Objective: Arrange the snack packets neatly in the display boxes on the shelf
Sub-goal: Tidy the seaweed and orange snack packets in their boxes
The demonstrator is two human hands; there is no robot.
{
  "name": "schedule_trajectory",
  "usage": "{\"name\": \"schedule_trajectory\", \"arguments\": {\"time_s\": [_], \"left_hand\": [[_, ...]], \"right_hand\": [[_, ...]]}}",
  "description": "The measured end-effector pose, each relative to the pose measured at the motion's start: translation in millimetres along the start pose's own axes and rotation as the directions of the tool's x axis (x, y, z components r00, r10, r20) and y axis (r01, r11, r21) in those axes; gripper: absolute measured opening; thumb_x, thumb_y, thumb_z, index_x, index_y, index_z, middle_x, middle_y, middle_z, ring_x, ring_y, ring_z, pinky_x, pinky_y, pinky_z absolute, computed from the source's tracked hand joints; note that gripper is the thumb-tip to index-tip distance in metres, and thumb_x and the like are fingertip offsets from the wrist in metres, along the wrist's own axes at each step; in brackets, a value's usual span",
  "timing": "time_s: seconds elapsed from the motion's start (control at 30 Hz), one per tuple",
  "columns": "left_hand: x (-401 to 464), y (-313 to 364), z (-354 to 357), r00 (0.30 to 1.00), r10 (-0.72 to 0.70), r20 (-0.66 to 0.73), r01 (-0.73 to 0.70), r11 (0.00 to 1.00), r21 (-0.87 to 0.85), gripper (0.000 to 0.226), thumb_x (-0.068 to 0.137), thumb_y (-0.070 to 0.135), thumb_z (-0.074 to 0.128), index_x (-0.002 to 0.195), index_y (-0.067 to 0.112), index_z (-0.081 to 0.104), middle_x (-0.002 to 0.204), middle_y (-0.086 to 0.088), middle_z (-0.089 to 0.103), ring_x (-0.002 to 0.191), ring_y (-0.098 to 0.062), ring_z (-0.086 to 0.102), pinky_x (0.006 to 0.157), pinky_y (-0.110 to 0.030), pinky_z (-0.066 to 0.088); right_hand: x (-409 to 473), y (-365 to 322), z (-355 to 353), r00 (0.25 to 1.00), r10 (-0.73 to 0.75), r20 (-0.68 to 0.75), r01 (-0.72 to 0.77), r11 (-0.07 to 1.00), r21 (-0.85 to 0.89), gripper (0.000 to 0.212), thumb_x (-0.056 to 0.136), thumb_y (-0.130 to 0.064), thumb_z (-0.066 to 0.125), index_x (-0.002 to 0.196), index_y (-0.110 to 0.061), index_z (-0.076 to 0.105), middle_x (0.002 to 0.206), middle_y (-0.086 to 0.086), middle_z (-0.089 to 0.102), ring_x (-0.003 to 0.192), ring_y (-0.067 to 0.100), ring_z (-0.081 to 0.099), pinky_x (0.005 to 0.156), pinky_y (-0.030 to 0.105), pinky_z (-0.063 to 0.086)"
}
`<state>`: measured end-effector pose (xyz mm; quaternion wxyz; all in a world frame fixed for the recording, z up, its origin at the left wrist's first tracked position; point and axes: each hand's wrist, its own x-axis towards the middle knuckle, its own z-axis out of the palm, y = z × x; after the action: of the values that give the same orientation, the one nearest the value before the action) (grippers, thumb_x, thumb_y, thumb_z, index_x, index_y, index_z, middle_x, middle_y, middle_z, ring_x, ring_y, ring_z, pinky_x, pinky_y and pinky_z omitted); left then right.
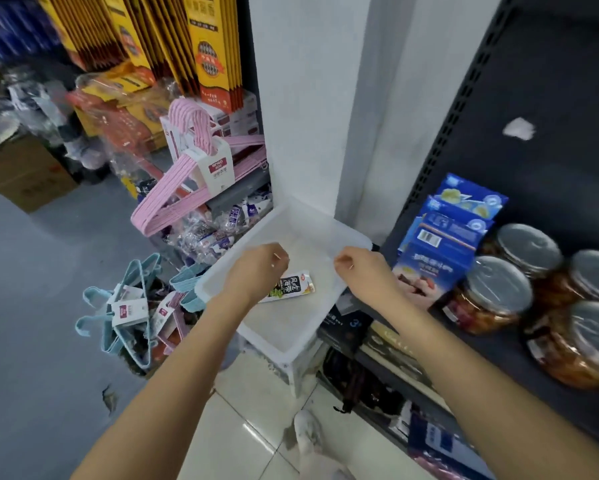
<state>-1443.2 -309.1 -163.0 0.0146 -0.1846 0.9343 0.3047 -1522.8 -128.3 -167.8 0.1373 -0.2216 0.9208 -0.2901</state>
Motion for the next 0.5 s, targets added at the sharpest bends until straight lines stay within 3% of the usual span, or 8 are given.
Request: {"name": "schedule_trajectory", "arguments": {"time_s": [0.13, 0.27, 0.5], "left_hand": [[-39.9, 41.8, 6.9, 0.991, 0.132, -0.032, -0.133, 0.990, -0.048, 0.017, 0.092, 0.025, 0.050, 0.098, 0.019, 0.064, 0.095, 0.004, 0.067, 0.087, -0.019, 0.064, 0.081, -0.036, 0.051], [-76.8, 86.2, 26.9, 0.964, 0.263, 0.035, -0.261, 0.964, -0.042, 0.017, 0.092, 0.028, 0.051, 0.098, 0.019, 0.064, 0.095, -0.001, 0.069, 0.088, -0.025, 0.063, 0.081, -0.038, 0.052], [-128.9, 185.2, 86.0, 0.833, 0.512, 0.208, -0.520, 0.854, -0.023, 0.020, 0.090, 0.032, 0.056, 0.102, 0.018, 0.065, 0.099, -0.003, 0.069, 0.094, -0.023, 0.061, 0.082, -0.038, 0.051]], "right_hand": [[-69.1, 7.0, -29.0, 0.991, 0.015, -0.131, -0.023, 0.998, -0.066, 0.019, 0.092, -0.022, 0.050, 0.101, -0.017, 0.065, 0.102, 0.003, 0.066, 0.097, 0.022, 0.059, 0.083, 0.040, 0.050], [-142.2, 26.3, -60.3, 0.967, 0.121, -0.222, -0.151, 0.981, -0.120, 0.019, 0.092, -0.024, 0.050, 0.104, -0.019, 0.064, 0.107, 0.001, 0.063, 0.099, 0.023, 0.057, 0.080, 0.038, 0.050], [-268.2, 91.5, -114.9, 0.866, 0.371, -0.335, -0.418, 0.905, -0.079, 0.019, 0.091, -0.025, 0.054, 0.105, -0.020, 0.065, 0.104, 0.002, 0.066, 0.100, 0.022, 0.060, 0.083, 0.037, 0.051]]}}
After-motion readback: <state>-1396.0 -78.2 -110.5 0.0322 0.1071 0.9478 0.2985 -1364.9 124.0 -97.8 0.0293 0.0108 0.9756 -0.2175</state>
